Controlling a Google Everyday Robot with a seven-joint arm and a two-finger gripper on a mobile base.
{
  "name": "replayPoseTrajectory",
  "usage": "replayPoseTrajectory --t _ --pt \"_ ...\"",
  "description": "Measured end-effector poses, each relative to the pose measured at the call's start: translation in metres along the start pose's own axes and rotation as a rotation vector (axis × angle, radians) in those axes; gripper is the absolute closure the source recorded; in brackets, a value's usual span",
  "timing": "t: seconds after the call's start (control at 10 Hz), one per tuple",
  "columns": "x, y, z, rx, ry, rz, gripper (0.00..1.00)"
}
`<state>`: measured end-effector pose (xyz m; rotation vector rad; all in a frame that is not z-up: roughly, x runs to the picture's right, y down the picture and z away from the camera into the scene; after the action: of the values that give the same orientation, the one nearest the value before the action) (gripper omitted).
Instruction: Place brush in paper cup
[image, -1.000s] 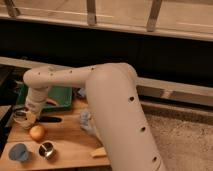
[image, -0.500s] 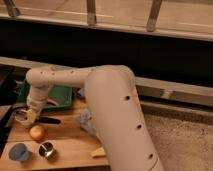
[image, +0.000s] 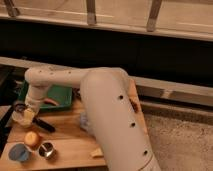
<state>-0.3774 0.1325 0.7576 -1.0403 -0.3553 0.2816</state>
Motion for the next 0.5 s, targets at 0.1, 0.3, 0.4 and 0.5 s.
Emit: replayPoseTrajectory --t 0.1,0.3,0.4,0.5 --pt "-0.002 0.0 -0.005 0.023 0.016 0.006 0.2" --pt "-0.003 0.001 -0.033 0.126 0.042 0.044 0.2" --pt "-0.004 0.003 -0.058 0.2 0.054 0.072 0.2" --pt "-0.007 0.009 -0.084 0.275 0.068 0.101 0.2"
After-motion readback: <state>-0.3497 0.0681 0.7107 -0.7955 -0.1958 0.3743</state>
